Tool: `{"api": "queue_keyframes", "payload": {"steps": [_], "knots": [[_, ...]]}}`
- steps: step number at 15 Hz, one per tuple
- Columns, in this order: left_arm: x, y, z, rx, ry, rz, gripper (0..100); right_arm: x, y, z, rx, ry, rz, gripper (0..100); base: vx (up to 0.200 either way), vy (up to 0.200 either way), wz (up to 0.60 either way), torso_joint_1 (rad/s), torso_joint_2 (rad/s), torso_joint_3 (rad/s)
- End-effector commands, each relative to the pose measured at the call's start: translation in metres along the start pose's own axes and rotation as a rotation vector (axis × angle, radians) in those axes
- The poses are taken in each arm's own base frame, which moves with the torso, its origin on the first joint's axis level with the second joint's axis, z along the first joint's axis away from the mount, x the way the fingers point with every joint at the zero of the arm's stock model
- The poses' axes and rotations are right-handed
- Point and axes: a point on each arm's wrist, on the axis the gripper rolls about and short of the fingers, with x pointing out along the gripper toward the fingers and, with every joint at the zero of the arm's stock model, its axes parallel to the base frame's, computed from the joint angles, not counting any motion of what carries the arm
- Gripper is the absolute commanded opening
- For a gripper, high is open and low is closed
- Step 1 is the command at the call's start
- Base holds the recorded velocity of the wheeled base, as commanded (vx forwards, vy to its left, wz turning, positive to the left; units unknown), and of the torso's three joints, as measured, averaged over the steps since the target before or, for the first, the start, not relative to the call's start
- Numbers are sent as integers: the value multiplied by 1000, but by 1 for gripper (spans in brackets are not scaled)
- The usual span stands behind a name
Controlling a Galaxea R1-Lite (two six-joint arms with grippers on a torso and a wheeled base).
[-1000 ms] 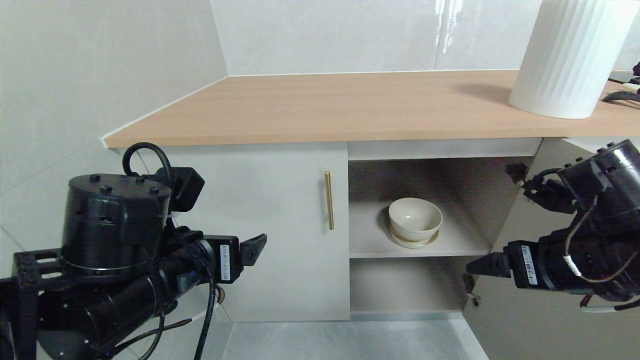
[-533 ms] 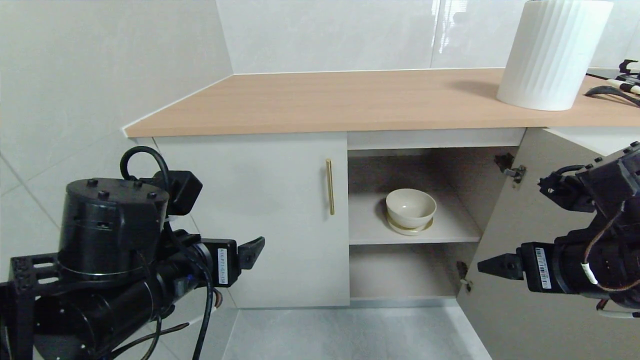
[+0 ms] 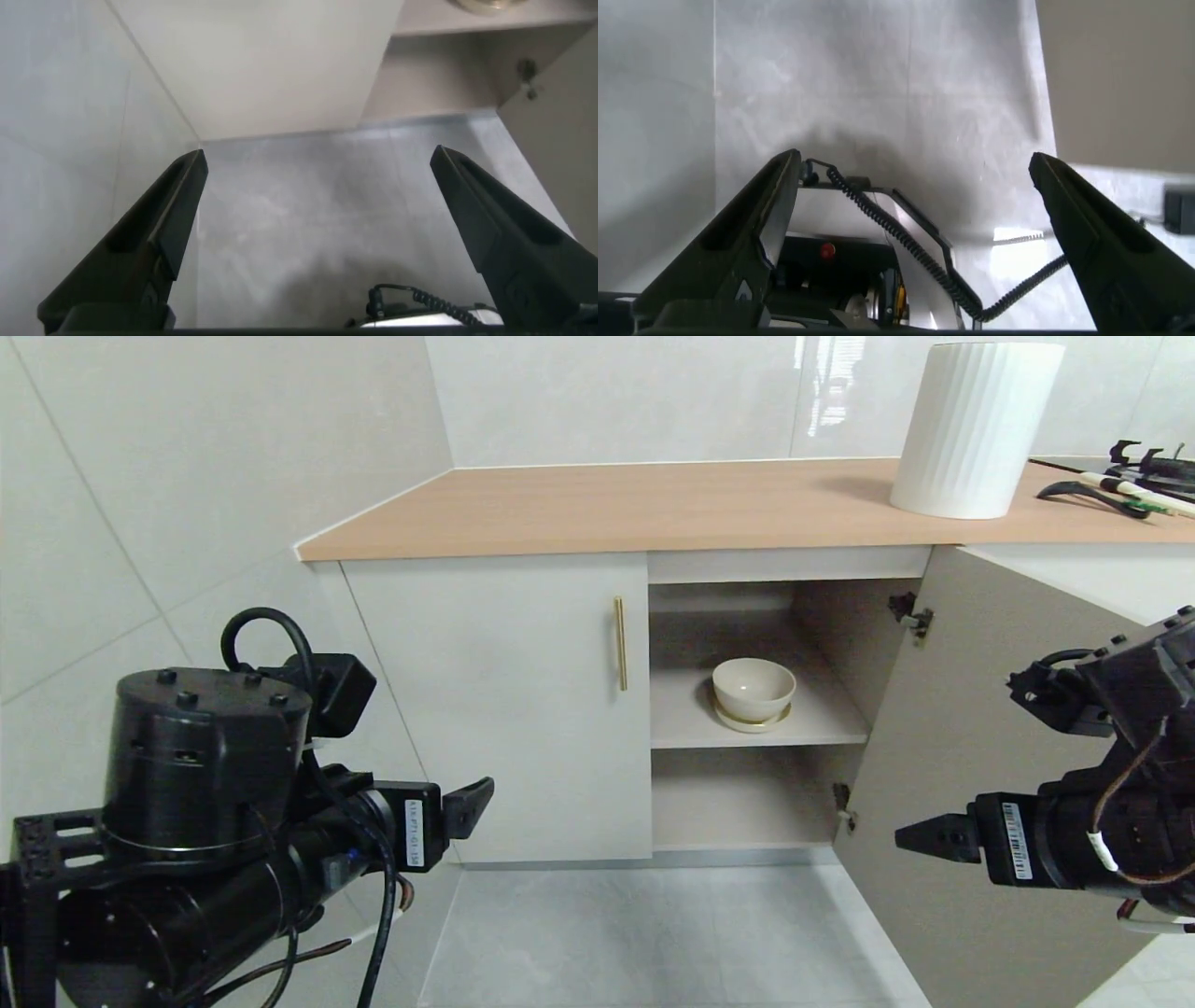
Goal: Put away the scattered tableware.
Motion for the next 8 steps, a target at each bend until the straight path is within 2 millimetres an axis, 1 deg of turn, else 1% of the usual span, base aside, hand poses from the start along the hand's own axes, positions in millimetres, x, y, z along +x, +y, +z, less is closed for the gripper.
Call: {"api": "queue_keyframes", "payload": {"steps": [1, 8], "knots": [[1, 0, 0, 2, 2, 1, 100, 1, 1, 0, -1, 3, -1, 100, -200, 0, 0, 2, 2, 2], [1, 0, 0, 4, 3, 1, 100, 6, 2, -3, -14, 25, -7, 100, 0, 0, 0, 0, 0, 0]]}}
